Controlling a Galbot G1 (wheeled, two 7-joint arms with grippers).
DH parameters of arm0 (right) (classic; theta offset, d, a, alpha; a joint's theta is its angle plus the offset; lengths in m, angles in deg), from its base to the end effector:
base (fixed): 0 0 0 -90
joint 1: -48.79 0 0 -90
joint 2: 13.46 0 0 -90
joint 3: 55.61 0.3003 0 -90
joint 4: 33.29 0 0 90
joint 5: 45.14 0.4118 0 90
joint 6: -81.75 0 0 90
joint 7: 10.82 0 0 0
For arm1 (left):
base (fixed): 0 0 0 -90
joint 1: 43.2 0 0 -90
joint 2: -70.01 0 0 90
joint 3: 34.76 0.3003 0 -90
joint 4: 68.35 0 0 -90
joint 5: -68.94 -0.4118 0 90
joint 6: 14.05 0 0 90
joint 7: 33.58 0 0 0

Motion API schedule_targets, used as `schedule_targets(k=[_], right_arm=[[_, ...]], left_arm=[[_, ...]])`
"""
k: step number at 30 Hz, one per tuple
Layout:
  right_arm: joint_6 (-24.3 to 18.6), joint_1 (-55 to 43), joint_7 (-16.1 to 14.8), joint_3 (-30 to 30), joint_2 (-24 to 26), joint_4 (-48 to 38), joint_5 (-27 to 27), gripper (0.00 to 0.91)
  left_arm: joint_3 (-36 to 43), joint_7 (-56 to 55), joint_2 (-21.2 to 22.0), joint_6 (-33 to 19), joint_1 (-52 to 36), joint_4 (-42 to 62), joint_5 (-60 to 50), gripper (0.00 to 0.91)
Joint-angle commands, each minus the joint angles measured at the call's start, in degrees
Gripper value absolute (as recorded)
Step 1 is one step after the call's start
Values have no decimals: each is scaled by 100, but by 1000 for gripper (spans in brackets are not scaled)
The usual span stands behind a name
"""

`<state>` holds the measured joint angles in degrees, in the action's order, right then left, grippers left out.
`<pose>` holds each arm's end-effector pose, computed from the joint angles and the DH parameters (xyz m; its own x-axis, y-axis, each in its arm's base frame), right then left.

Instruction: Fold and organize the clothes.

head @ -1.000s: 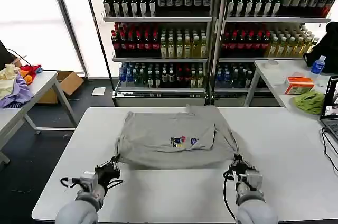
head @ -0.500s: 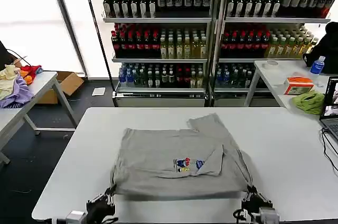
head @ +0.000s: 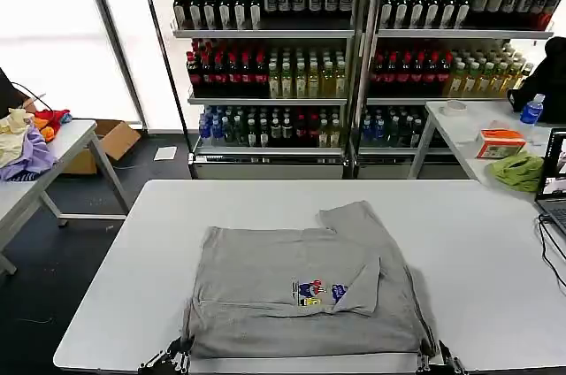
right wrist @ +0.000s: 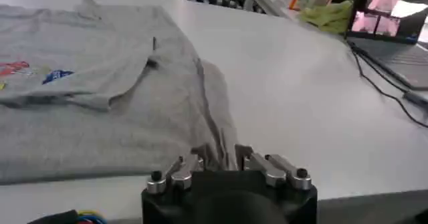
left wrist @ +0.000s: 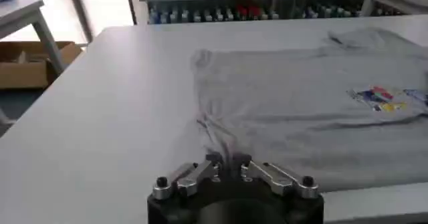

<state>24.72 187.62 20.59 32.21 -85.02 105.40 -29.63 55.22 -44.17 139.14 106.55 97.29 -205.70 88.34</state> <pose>0.1828 0.0127 -0.2010 -0.7995 0.2778 0.5326 0.1863 0.9576 -0.2198 0.1794 -0.0008 -0.2137 -0.8044 0.0861 0.5878 0.1062 0.9943 -0.0002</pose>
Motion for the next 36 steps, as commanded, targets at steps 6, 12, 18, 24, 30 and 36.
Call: schedule_targets(k=[6,12,18,24,30,36], right_arm=[[-484,-1854,-544,854,-16,-339,577,907],[-542,-3465,-1651,783,313,-1361,761,907],[-427,-4849,-2317,156,1038,-2278,393,907],[-87,-6083,-2265,-529,1072,-3652,532,907],[-146,-6985,-2093,-1137,681,-4980,603,907],[-215,-7492,-2146,-1496,395,-5856,562,907]], left_arm=[[-636,496,-543,-598,-1382,56,531,907],[-407,1213,-1098,-1180,-2834,1070,744,907],[44,1357,-1390,-985,-4206,2307,1077,907],[649,1328,-1417,-807,-5261,3327,1339,907],[1280,1223,-1302,-536,-6053,4299,1343,907],[1696,1236,-1156,-480,-6363,4922,1244,907]])
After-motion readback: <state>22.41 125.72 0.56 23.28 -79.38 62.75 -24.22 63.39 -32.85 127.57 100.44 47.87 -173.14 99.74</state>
